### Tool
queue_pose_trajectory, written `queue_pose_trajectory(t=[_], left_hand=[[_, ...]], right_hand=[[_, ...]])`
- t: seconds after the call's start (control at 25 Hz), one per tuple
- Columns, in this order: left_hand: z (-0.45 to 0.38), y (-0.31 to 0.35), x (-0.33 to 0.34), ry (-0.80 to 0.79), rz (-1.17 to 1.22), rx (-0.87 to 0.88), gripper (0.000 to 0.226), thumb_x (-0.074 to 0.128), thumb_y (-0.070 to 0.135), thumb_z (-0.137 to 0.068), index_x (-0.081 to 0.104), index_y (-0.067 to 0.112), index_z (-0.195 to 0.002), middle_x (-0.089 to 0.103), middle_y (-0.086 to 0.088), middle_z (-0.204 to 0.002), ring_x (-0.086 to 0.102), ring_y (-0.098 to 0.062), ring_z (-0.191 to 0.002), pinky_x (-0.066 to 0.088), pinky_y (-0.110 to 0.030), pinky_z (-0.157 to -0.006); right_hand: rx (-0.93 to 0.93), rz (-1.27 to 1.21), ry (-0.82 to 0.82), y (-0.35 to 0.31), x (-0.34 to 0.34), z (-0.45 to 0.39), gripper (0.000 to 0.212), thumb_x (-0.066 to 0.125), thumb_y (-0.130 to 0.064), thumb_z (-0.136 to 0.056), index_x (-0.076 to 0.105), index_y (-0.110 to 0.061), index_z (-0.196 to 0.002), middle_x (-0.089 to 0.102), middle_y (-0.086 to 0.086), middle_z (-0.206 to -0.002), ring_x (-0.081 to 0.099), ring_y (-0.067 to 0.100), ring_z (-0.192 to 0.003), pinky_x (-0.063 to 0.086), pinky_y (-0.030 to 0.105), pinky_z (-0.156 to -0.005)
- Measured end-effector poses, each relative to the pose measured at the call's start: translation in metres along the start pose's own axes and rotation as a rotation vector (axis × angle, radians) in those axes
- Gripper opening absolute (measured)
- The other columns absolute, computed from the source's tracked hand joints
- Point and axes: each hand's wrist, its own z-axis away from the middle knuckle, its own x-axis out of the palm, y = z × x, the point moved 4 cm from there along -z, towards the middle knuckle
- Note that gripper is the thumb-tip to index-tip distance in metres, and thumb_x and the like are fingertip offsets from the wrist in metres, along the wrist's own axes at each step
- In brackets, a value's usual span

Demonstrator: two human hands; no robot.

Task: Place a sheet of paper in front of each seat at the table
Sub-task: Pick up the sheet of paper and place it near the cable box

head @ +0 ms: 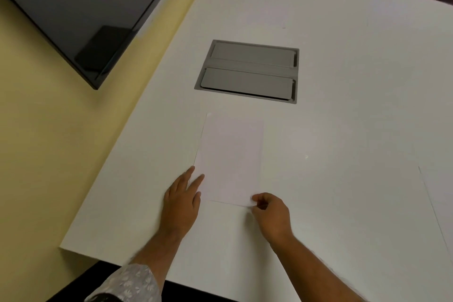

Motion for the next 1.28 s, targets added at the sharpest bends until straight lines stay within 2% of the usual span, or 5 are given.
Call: queue_pose_trajectory(t=[0.08,0.16,0.28,0.72,1.28], left_hand=[[0.002,-0.006,0.008,0.017,0.01,0.043,0.048,0.039,0.032,-0.106,0.049,0.029,-0.153,0.035,0.006,-0.167,0.031,-0.018,-0.155,0.03,-0.044,-0.124],[0.003,-0.012,0.016,0.037,-0.008,0.049,0.05,0.034,0.032,-0.106,0.048,0.029,-0.154,0.037,0.007,-0.166,0.029,-0.017,-0.156,0.027,-0.043,-0.126],[0.003,-0.015,0.02,0.057,0.003,0.031,0.049,0.036,0.029,-0.106,0.05,0.026,-0.153,0.041,0.004,-0.165,0.033,-0.018,-0.155,0.03,-0.045,-0.125],[0.003,-0.018,0.024,0.005,-0.001,-0.001,0.054,0.043,0.044,-0.105,0.046,0.024,-0.156,0.034,0.004,-0.169,0.027,-0.016,-0.157,0.025,-0.042,-0.128],[-0.003,-0.012,0.023,0.048,0.003,0.029,0.058,0.037,0.045,-0.103,0.049,0.02,-0.154,0.036,0.002,-0.168,0.032,-0.018,-0.155,0.027,-0.042,-0.126]], right_hand=[[-0.164,0.265,0.08,-0.004,-0.003,-0.002,0.036,0.073,-0.019,-0.09,0.068,-0.025,-0.125,0.057,-0.001,-0.137,0.058,0.017,-0.119,0.051,0.029,-0.095],[-0.304,0.552,0.052,-0.006,0.001,-0.004,0.055,0.069,-0.038,-0.093,0.054,-0.03,-0.145,0.039,-0.003,-0.16,0.042,0.022,-0.144,0.047,0.041,-0.107],[-0.402,0.765,-0.038,-0.001,0.011,-0.003,0.064,0.055,-0.05,-0.1,0.036,-0.033,-0.158,0.021,-0.006,-0.173,0.021,0.023,-0.159,0.031,0.048,-0.12],[-0.375,0.793,0.044,0.001,0.019,-0.003,0.058,0.063,-0.05,-0.097,0.047,-0.034,-0.15,0.035,-0.008,-0.167,0.026,0.024,-0.157,0.031,0.051,-0.117],[-0.345,0.81,-0.02,-0.006,0.019,0.002,0.06,0.056,-0.049,-0.102,0.036,-0.033,-0.156,0.023,-0.008,-0.171,0.015,0.023,-0.16,0.026,0.047,-0.125]])
